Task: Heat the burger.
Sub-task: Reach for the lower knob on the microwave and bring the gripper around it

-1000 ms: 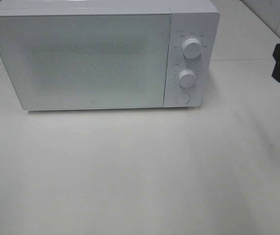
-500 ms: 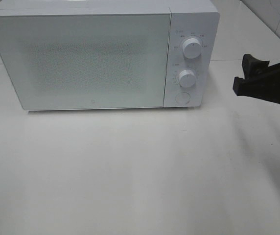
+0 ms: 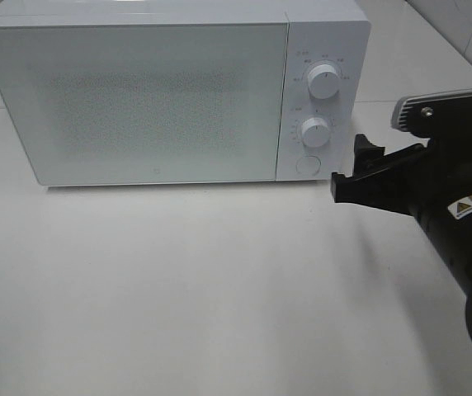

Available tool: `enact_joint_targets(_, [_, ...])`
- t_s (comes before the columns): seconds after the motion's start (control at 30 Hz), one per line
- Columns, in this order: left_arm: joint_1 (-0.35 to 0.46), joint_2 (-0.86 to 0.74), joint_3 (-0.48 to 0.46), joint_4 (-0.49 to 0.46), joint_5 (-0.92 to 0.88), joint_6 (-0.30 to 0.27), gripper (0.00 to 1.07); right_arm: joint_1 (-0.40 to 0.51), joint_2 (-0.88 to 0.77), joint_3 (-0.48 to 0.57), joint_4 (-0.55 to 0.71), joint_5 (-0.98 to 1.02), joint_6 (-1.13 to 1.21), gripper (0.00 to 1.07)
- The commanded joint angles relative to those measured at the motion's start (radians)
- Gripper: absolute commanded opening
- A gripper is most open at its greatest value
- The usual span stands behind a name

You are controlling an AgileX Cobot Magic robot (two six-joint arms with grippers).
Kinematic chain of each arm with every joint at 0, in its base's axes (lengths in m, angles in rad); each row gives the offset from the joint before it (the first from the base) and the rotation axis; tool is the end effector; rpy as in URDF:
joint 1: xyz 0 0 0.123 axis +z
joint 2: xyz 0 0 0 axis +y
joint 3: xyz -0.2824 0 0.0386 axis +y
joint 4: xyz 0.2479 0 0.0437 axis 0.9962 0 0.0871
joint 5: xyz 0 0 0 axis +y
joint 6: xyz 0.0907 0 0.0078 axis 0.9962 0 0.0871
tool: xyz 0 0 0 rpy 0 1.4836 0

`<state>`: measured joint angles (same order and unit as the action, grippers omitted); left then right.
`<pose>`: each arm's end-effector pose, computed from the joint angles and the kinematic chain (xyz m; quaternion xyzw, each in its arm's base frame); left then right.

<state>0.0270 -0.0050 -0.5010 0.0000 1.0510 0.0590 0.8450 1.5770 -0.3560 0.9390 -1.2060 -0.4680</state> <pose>-0.0053 -0.0001 0.2782 0.0136 0.8490 0.0227 0.5277 0.2011 0.1232 0.1790 -0.0385 0.7371 -0.0443 0.6732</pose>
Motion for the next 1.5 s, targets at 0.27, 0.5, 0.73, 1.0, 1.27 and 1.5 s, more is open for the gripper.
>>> enact_joint_targets(0.27, [0.001,-0.024,0.002,0.000,-0.010,0.000,1.00,0.054,0.111,-0.100,0.005,-0.079,-0.010,0.75])
enact_joint_targets(0.5, [0.001,-0.024,0.002,0.005,-0.010,0.000,1.00,0.054,0.149,-0.152,0.005,-0.072,-0.008,0.75])
enact_joint_targets(0.73, [0.001,-0.024,0.002,0.005,-0.010,0.000,1.00,0.050,0.168,-0.202,0.010,-0.087,-0.008,0.75])
enact_joint_targets(1.0, [0.001,-0.024,0.002,0.006,-0.010,0.001,1.00,-0.010,0.272,-0.263,-0.002,-0.090,-0.008,0.75])
enact_joint_targets(1.27, [0.001,-0.024,0.002,0.006,-0.010,0.001,1.00,-0.045,0.338,-0.316,-0.039,-0.068,-0.005,0.75])
enact_joint_targets(1.5, [0.001,-0.023,0.002,0.006,-0.010,0.001,1.00,-0.087,0.389,-0.376,-0.063,-0.036,0.022,0.75])
